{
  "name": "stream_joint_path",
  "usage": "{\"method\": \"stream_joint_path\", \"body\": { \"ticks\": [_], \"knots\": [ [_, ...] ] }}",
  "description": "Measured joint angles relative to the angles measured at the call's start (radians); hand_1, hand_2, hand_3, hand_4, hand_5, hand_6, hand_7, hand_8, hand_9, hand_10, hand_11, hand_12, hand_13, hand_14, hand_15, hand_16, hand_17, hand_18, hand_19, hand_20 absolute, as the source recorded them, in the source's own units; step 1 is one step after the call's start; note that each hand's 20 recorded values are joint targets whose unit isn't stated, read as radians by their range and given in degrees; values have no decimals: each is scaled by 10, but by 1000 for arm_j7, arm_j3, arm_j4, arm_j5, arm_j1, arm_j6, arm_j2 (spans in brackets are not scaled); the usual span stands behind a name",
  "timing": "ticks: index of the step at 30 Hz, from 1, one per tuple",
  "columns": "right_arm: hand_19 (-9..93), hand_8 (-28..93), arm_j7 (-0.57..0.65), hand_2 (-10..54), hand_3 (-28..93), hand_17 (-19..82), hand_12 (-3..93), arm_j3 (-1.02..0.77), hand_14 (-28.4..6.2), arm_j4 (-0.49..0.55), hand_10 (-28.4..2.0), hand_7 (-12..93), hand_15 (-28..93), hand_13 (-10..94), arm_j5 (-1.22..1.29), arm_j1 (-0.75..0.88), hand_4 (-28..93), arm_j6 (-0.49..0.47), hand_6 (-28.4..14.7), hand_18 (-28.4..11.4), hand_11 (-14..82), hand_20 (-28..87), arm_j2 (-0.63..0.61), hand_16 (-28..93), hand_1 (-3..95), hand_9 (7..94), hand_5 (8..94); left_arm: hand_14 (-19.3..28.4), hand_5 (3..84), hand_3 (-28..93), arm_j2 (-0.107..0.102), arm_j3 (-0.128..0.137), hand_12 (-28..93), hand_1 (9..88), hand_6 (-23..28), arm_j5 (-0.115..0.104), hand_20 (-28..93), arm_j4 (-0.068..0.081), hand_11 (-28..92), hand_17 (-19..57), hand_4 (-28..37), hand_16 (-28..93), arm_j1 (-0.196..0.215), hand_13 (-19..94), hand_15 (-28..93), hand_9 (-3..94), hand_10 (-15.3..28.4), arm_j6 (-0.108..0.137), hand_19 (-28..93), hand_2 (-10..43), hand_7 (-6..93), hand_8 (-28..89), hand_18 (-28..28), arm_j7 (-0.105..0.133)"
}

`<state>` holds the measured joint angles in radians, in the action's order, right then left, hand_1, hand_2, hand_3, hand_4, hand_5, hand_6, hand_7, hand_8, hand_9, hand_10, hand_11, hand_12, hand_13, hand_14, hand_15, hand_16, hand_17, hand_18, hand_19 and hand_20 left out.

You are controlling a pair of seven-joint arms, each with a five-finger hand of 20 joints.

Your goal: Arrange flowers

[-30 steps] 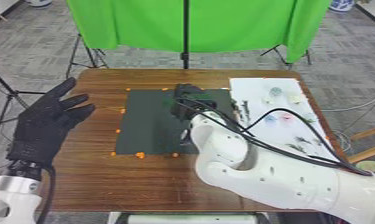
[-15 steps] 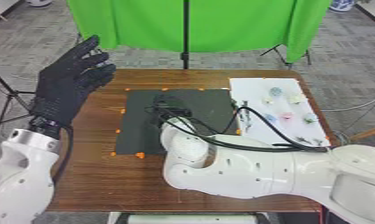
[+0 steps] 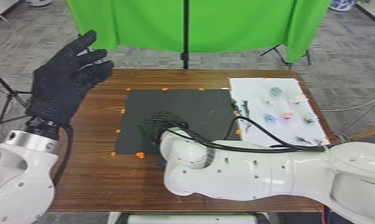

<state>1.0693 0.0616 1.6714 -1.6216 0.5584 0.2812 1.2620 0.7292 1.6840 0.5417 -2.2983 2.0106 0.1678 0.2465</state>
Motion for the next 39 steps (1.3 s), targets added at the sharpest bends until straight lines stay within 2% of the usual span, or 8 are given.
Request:
{"method": "stream_joint_path", "body": {
  "ticks": [5, 9, 12, 18, 27, 30, 39],
  "knots": [
    [932, 67, 15, -68, 697, 499, 234, 9, -68, -1, -115, 325, 763, 844, -5, -11, -282, 28, -25, -219, 541, 434, 3, 206, 485, 864, 838, 202, 289, 774, 1, -2, 83, 236, 63, 1, 268, 8, 349, -63, -185, -86, -44, 179, 536, 246, 169, -11, 571, 61, 182, -112, 230, -24],
    [932, 66, 55, -60, 699, 503, 237, 20, -68, -7, -113, 305, 758, 852, -18, -19, -283, 79, -20, -220, 536, 437, 9, 208, 474, 873, 850, 206, 289, 774, 4, -18, 84, 238, 64, 3, 272, 20, 348, -63, -185, -87, -81, 180, 537, 246, 170, -29, 573, 61, 181, -112, 233, -47],
    [932, 48, 73, -50, 702, 502, 241, 20, -69, -10, -114, 287, 756, 852, -20, -20, -283, 88, -18, -223, 532, 440, 11, 211, 451, 875, 851, 207, 290, 773, 6, -20, 86, 238, 64, 4, 274, 23, 348, -63, -185, -88, -92, 181, 537, 247, 170, -35, 571, 60, 180, -111, 232, -54],
    [932, -123, 61, -35, 687, 484, 245, -15, -74, -10, -120, 258, 755, 832, 10, -4, -283, 42, -20, -225, 525, 431, 11, 215, 407, 858, 822, 199, 289, 773, 7, -15, 88, 238, 63, 4, 276, 22, 349, -62, -185, -85, -81, 178, 541, 245, 167, -35, 567, 60, 182, -111, 224, -54],
    [932, -125, 32, -34, 689, 474, 244, -40, -77, -4, -122, 240, 759, 822, 63, 14, -283, 8, -24, -224, 529, 428, 11, 215, 398, 847, 808, 200, 289, 772, 9, -11, 88, 240, 63, 5, 281, 22, 351, -62, -187, -85, -74, 179, 540, 245, 168, -35, 566, 61, 183, -112, 228, -61],
    [932, -123, 27, -33, 687, 471, 244, -30, -77, -2, -123, 236, 761, 818, 61, 8, -283, 8, -25, -224, 529, 425, 10, 214, 392, 843, 801, 220, 291, 771, 9, -5, 87, 241, 65, 5, 286, 20, 343, -63, -189, -90, -65, 189, 540, 260, 177, -34, 572, 61, 183, -113, 241, -58],
    [932, -121, 44, -21, 700, 475, 233, 57, -79, 5, -132, 208, 761, 818, -13, -49, -274, 58, -41, -234, 509, 422, 11, 207, 326, 845, 773, 244, 295, 767, 9, 26, 90, 243, 68, 4, 290, 2, 327, -63, -190, -95, -7, 203, 540, 273, 188, -20, 581, 65, 177, -111, 256, -36]
  ]
}}
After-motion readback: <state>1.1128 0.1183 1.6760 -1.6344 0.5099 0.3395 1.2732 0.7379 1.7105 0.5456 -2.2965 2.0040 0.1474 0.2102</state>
